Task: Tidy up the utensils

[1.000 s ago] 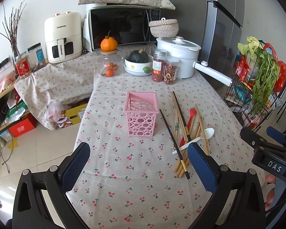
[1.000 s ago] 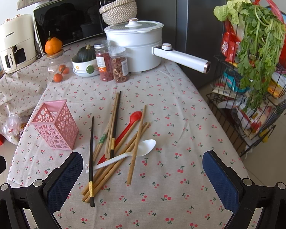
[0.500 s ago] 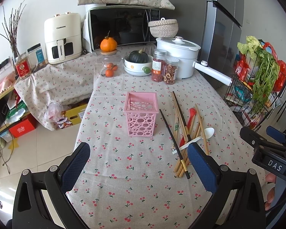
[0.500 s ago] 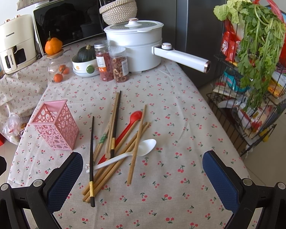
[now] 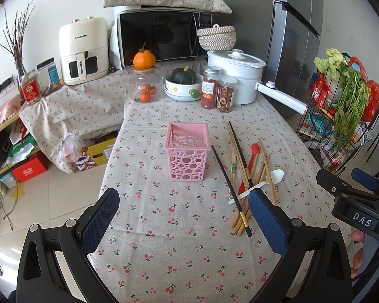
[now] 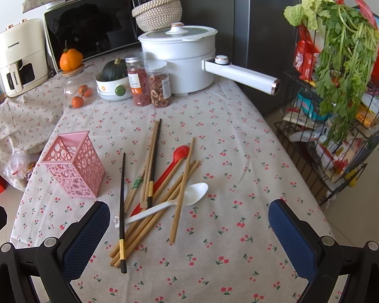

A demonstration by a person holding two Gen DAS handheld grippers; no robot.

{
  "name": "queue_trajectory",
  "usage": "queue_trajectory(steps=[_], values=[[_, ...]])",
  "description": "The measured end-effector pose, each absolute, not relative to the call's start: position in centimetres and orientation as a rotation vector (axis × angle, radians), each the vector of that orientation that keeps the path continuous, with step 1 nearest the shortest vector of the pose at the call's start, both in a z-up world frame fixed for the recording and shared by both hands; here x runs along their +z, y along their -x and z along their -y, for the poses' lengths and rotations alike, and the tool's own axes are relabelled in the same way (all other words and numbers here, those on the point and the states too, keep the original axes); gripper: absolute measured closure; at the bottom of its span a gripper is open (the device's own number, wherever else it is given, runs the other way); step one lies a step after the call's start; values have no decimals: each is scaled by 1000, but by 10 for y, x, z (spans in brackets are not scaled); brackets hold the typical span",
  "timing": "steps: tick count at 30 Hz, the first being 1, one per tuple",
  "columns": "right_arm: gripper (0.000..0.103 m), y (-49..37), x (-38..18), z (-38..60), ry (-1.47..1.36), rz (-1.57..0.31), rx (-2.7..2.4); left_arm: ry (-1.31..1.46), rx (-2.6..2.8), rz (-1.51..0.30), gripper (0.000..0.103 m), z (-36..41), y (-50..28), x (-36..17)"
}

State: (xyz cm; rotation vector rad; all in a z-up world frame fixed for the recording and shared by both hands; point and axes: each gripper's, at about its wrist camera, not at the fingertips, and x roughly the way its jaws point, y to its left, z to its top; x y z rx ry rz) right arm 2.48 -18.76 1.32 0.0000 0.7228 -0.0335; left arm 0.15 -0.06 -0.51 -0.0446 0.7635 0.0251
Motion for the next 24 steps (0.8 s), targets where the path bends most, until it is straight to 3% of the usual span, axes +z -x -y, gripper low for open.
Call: queue_trajectory(steps=[24], values=[[0, -25, 13, 189, -4, -725, -33, 43, 26, -761, 0, 1, -1, -6]])
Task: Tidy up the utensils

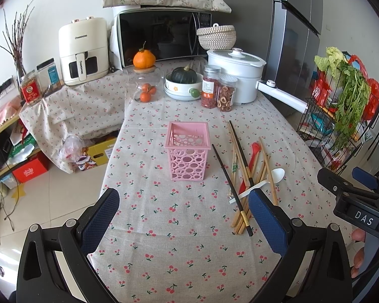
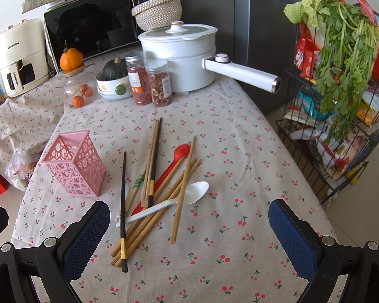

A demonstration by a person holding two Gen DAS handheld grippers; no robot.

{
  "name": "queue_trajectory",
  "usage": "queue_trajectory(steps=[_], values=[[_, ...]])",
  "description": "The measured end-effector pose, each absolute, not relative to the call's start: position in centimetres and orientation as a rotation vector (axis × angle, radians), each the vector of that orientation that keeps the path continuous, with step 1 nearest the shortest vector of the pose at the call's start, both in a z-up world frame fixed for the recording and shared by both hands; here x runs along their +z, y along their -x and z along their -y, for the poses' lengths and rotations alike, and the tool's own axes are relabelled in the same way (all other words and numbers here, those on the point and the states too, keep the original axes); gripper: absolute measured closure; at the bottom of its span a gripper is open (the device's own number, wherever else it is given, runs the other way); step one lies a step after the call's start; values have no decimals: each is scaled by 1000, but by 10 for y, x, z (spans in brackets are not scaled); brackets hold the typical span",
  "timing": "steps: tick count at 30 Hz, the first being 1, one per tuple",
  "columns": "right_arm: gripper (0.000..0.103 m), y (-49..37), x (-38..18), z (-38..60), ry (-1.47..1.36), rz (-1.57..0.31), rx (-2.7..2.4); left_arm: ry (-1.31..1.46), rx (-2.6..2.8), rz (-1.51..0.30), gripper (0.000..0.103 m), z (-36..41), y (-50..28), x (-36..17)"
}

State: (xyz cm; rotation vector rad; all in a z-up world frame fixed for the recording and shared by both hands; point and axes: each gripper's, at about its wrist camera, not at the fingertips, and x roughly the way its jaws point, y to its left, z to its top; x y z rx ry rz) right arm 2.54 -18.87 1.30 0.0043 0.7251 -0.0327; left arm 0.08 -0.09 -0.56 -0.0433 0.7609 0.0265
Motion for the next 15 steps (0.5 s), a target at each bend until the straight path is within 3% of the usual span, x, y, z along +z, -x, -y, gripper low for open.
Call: queue_trajectory(steps=[15], values=[[0, -50, 27, 194, -33, -757, -45, 49, -120, -838, 0, 1, -44, 7]])
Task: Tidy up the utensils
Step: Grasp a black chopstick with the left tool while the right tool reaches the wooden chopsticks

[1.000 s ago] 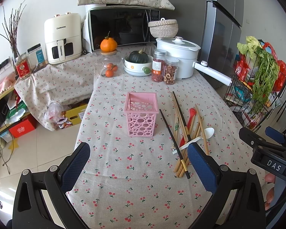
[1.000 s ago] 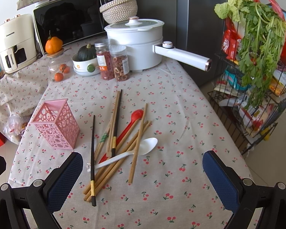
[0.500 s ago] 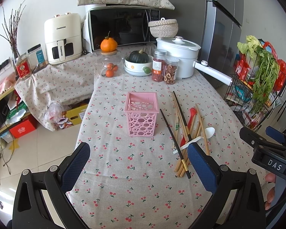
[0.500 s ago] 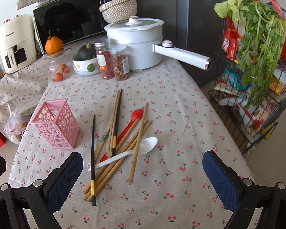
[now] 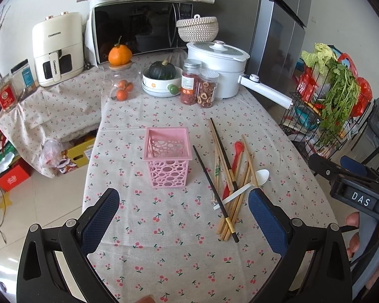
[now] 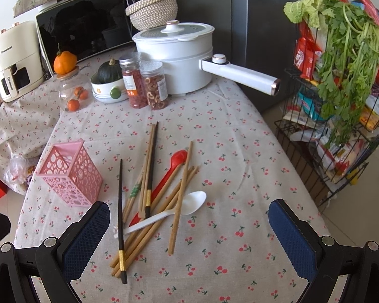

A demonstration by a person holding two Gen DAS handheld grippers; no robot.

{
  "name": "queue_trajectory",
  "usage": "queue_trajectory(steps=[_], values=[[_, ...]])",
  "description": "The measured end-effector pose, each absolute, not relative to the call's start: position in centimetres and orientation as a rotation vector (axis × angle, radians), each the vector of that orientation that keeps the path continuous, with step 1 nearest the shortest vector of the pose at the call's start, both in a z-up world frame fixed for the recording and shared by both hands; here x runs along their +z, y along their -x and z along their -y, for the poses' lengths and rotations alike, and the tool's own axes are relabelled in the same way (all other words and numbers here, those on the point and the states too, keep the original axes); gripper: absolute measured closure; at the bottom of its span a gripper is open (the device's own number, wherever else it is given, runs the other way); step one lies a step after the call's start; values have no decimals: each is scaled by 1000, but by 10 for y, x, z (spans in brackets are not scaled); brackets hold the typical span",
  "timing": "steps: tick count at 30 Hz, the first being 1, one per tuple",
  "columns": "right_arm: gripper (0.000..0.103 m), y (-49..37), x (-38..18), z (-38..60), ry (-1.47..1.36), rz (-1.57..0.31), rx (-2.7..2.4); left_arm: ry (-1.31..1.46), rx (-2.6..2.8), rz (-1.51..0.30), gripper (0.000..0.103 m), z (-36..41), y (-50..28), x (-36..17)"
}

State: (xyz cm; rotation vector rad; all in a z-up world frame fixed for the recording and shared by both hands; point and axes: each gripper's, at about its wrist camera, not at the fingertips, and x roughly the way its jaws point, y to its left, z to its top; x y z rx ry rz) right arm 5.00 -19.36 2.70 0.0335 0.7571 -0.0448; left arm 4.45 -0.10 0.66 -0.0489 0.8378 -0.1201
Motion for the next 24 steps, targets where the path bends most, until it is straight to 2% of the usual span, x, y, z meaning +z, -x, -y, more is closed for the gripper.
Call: queue_trajectory(steps=[5, 10, 12, 17, 19, 24], values=[[0, -81, 48, 205, -76, -768, -66, 43, -150, -858, 0, 15, -69, 10], [0, -111, 42, 223, -106, -801, -80, 53, -260, -909, 3, 41, -100, 10], [0, -118, 31, 233, -135, -825, -66, 63, -282, -941, 10, 52, -118, 7], [0, -144, 5, 251, -164, -904, -52, 65, -309, -1067, 58, 82, -171, -17], [0, -154, -2, 261, -171, -911, -76, 34, -277, -1110, 66, 94, -191, -29], [0, -171, -21, 286, -215, -956, -109, 13, -187, -1196, 71, 114, -230, -68]])
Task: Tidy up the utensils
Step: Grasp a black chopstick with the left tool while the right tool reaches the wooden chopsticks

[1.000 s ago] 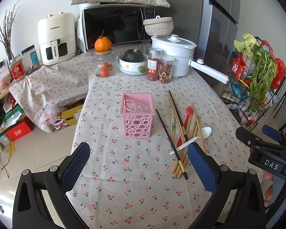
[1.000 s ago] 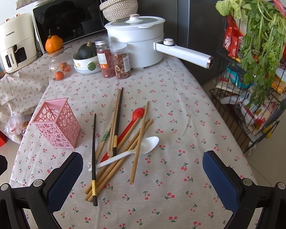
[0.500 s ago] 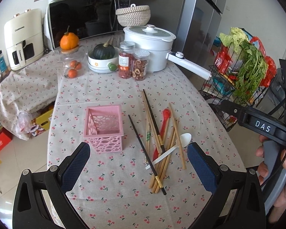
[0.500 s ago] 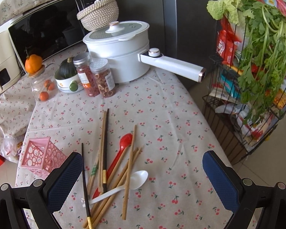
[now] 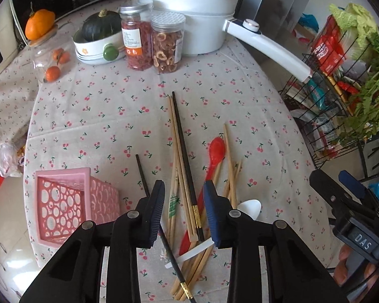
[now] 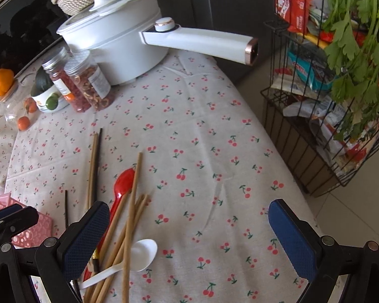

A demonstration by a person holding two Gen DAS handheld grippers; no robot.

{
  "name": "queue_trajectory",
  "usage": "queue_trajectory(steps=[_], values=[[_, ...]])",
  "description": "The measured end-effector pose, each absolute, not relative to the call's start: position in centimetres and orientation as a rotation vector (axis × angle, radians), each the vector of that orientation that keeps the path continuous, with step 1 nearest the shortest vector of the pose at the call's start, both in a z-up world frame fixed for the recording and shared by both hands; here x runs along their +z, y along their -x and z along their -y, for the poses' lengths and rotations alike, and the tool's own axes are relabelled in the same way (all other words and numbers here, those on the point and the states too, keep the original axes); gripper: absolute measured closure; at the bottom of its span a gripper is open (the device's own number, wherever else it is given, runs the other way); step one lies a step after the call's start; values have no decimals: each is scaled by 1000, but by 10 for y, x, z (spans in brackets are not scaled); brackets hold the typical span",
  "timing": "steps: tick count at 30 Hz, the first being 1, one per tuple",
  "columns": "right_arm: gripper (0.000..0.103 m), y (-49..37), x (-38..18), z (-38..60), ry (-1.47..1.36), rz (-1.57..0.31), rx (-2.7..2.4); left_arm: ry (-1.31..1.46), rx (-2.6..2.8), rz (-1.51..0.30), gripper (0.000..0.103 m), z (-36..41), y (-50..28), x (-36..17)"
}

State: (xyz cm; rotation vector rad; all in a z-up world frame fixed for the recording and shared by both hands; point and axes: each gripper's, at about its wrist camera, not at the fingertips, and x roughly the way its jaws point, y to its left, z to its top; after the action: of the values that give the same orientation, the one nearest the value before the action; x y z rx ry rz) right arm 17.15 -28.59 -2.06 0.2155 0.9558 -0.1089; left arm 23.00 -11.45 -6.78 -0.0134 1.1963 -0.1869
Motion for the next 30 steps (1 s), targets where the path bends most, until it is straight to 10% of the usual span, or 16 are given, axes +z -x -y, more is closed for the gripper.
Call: queue_trajectory(steps=[18, 25, 30], values=[[0, -190, -47, 299, -224, -1034, -121, -20, 51, -1323, 88, 115, -290, -147], [0, -189, -43, 293, -221, -1026, -92, 16, -13, -1355, 85, 120, -255, -146], [0, -185, -43, 301, -238, -1023, -109, 29, -52, -1314, 65, 112, -211, -141]])
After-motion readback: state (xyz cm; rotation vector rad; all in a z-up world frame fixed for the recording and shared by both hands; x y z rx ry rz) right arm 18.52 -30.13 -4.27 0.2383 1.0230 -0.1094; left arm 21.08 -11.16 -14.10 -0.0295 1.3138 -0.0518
